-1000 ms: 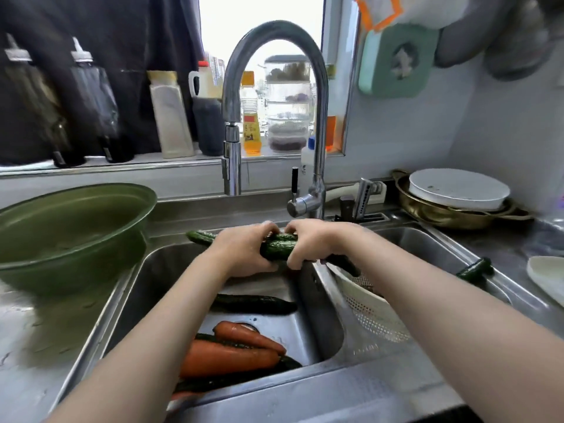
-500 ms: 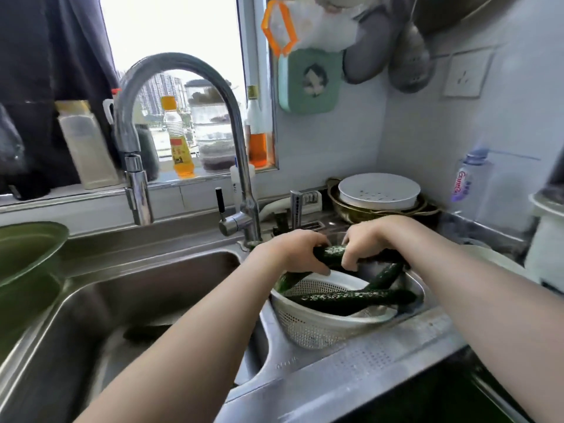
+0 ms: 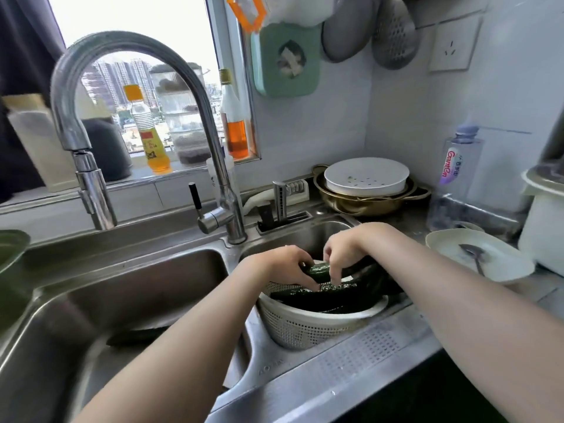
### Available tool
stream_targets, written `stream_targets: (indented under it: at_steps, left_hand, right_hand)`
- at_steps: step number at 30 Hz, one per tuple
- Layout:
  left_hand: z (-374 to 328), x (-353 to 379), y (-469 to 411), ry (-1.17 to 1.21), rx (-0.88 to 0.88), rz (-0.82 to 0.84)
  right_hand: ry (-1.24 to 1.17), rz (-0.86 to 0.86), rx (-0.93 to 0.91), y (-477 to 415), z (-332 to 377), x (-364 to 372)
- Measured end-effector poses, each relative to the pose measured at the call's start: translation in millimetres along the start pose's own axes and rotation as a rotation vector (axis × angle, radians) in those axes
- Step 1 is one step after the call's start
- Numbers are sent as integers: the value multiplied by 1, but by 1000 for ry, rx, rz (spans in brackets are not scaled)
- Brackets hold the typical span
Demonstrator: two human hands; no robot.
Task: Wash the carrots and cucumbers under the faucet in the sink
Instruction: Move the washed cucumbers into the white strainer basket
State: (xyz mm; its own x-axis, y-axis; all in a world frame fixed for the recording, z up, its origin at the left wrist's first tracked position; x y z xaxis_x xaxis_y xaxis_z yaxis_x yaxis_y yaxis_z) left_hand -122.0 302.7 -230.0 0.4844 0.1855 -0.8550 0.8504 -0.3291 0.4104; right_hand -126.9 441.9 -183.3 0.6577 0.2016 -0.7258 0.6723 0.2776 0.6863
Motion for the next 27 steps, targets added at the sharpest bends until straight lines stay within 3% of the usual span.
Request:
stream_targets:
  at_steps: [3, 6, 12, 15, 21, 27]
  left_hand:
    - [-2, 5, 0, 68, 26, 18]
    - [-8, 11, -1, -14, 60, 69]
    - [-8, 32, -5, -41, 75, 151]
    - [-7, 33, -4, -59, 52, 188]
    - [3, 6, 7, -71, 24, 36]
    - [47, -26, 59, -3, -4, -353]
  right_hand:
    - [68, 110, 57, 7, 7, 2]
    - [122, 217, 107, 17, 10, 4]
    - [199, 30, 71, -10, 12, 8]
    - [232, 23, 62, -25, 15, 21]
    - [187, -45, 30, -32, 27, 17]
    - [35, -369, -174, -20, 93, -17]
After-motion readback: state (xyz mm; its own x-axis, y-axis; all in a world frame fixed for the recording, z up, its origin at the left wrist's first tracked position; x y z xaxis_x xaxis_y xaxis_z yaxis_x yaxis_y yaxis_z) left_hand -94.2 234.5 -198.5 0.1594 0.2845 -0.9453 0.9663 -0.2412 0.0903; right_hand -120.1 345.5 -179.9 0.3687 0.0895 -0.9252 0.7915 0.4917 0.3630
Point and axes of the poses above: each hand's wrist, its own y-axis away from the middle knuckle, its own x-axis out of the palm, z = x × y, the point moved 5 cm from there along -y, towards the middle knuckle, and after that the axes turned 9 degrees about z, right-handed, at the moved point
